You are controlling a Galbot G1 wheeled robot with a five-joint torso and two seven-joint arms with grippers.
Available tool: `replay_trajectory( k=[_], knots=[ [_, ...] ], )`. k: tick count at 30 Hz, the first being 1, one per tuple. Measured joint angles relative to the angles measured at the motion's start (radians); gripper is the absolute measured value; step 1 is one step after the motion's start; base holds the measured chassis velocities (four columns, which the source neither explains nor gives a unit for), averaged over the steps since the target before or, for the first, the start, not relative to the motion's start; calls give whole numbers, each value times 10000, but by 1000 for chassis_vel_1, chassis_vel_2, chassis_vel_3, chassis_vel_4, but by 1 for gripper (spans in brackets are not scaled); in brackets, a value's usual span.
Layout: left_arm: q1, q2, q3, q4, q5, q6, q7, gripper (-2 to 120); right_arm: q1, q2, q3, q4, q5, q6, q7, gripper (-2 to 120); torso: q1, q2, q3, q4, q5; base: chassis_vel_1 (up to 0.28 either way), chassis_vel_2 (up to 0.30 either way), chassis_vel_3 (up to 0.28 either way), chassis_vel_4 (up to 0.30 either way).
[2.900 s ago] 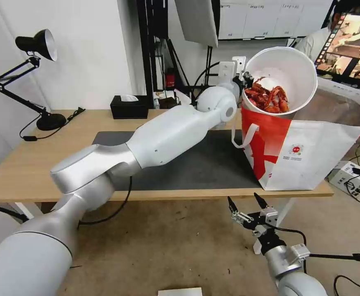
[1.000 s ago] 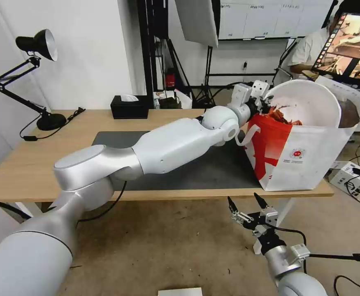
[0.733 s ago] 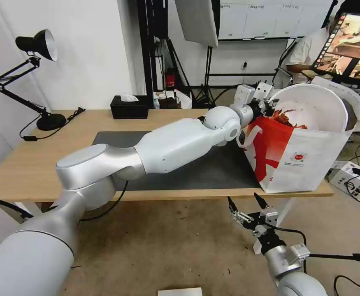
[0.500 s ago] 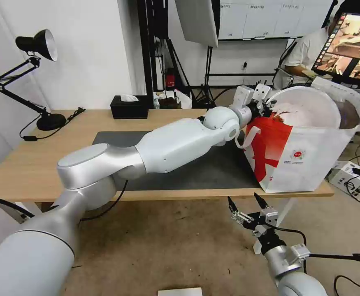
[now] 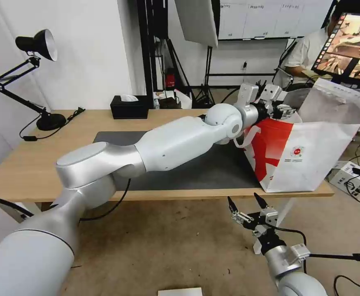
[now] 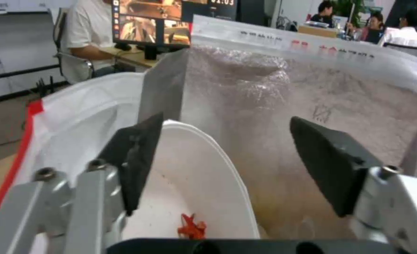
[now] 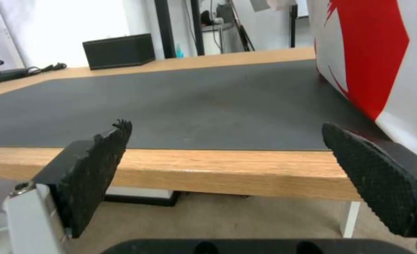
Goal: Pick up the trash from the table and place it into the takeout bag.
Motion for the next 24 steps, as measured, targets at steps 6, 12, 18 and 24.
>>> replay_trajectory(
  k=[6, 12, 18, 24],
  knots=[
    [-24, 247, -93, -171, 17, -445, -35, 98, 0, 0, 0, 0, 0, 0, 0, 100, 0, 0, 0, 0, 0, 0, 0, 0, 0],
    [-102, 1156, -402, -1126, 70, -686, -385, 100, 0, 0, 0, 0, 0, 0, 0, 100, 0, 1, 0, -1, -1, 0, 0, 0, 0],
    [-15, 2366, -414, -2303, 70, -899, -707, 100, 0, 0, 0, 1, 0, 0, 0, 100, -1, 1, 0, 9, -4, 0, 0, 0, 0],
    [326, 3220, -391, -3376, 38, -1110, -613, 100, 0, 0, 0, 0, 0, 0, 1, 100, 0, 1, 0, -6, -2, 0, 0, 0, 0]
  ],
)
